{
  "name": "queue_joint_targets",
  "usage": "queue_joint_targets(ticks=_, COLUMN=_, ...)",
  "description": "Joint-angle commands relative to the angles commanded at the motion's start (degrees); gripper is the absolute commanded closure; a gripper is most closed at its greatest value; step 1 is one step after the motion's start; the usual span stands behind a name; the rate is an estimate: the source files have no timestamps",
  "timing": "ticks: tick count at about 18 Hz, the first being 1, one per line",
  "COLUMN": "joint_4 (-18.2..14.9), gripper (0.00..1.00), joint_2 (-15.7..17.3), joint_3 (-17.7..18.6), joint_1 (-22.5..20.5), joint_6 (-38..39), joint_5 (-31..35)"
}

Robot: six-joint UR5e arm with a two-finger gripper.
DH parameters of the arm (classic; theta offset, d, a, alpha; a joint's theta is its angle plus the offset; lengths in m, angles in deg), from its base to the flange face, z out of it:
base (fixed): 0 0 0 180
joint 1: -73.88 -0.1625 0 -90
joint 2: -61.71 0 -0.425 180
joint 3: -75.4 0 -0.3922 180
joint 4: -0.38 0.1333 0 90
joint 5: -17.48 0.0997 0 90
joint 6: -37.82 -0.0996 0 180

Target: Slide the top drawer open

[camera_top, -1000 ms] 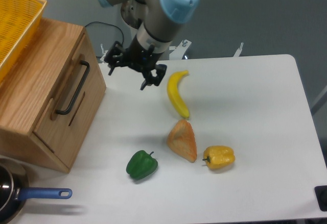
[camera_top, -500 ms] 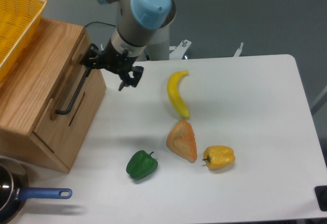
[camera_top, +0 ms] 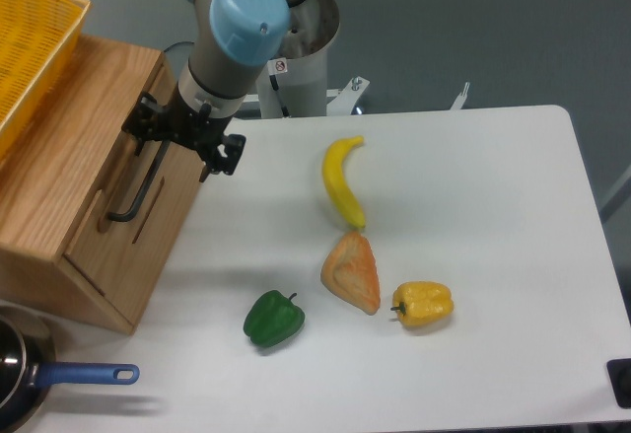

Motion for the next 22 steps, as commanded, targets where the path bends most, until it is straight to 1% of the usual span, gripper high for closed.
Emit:
queue_joint_targets(ticks=7, joint_4=0.0, gripper=0.00, joint_2=-0.3, joint_3=0.2, joint_1=0.1, joint_6=0.4, joint_5=0.1)
queue_joint_targets(ticks=10, joint_4=0.1, gripper=0.00, joint_2=-0.4, joint_3=0.3, joint_1=0.8, joint_6=0.9, joint_5=0.3)
queue_joint_targets(ticks=17, joint_4=0.5, gripper=0.00, joint_2=-1.6, joint_3=-0.1, joint_1=1.3, joint_6=1.1, joint_5=0.4)
queue_joint_targets(ticks=22, joint_4=0.5, gripper=0.00, joint_2=-1.7, joint_3=-0.2, joint_1=1.2, joint_6=1.1, joint_5=0.8)
